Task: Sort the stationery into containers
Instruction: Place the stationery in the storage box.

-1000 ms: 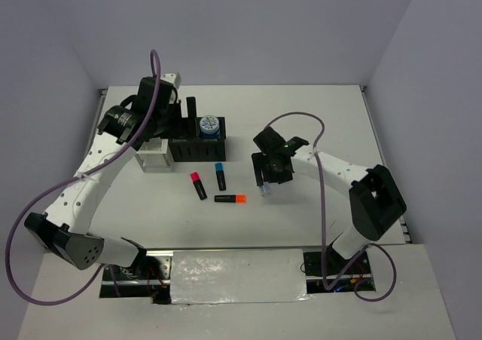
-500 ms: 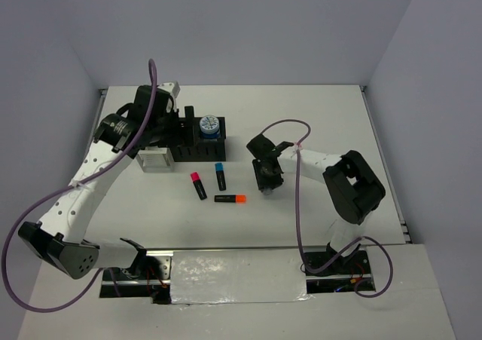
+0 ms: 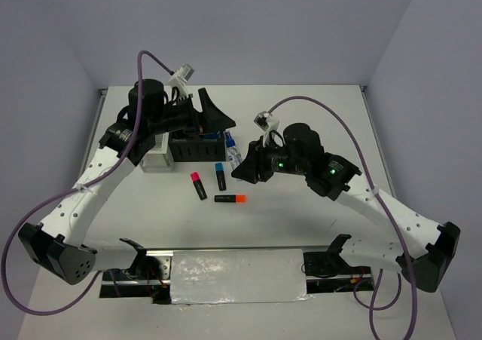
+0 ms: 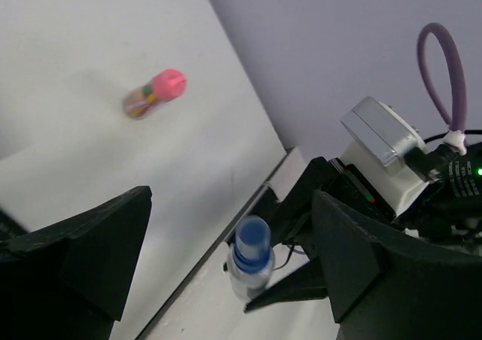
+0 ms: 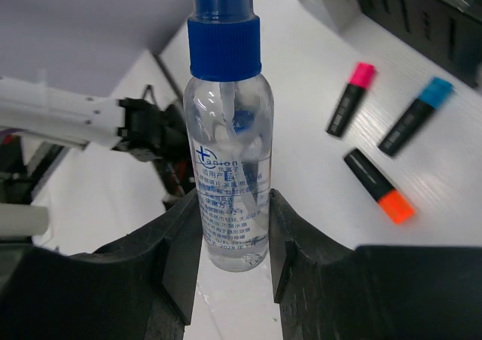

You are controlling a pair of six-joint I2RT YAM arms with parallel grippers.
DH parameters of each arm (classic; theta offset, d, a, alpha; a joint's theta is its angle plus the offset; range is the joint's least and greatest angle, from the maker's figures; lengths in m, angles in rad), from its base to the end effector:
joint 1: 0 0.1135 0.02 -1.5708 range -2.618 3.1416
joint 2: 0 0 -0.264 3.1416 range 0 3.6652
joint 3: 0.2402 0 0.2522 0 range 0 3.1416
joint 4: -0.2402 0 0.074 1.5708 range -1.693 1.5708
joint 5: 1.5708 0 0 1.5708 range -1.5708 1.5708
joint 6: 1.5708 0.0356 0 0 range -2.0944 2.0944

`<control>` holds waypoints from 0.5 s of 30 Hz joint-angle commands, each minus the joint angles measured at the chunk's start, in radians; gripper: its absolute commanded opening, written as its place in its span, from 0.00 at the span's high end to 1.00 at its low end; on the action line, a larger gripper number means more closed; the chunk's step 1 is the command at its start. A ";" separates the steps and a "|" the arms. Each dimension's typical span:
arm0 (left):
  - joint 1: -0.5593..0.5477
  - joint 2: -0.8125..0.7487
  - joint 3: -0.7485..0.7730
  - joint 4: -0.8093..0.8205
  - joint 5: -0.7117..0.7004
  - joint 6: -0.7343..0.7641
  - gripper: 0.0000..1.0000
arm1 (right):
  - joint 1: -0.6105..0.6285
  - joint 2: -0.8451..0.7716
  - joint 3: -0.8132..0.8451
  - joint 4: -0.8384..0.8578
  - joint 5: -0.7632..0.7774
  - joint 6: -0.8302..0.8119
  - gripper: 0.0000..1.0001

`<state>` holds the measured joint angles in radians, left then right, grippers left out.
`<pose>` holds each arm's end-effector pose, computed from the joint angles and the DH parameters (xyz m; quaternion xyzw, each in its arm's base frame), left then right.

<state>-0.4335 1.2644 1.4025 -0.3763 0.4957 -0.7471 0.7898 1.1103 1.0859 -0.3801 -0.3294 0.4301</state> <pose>0.2443 -0.1318 0.4335 0.0308 0.7764 -0.4937 0.3905 0.1664 0.1843 0.3616 -0.2361 0.7940 0.4233 0.3669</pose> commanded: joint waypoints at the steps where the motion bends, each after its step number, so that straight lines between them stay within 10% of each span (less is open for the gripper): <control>1: -0.001 0.024 0.026 0.200 0.175 -0.097 0.01 | 0.003 -0.020 0.012 0.101 -0.145 0.022 1.00; 15: -0.008 -0.020 -0.034 0.228 0.284 -0.081 0.07 | 0.005 -0.003 0.113 0.095 -0.099 0.007 1.00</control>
<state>-0.4355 1.2793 1.3731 -0.1730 0.7414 -0.8444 0.7921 1.1000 1.1126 -0.3298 -0.4282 0.4538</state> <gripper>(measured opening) 0.938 0.426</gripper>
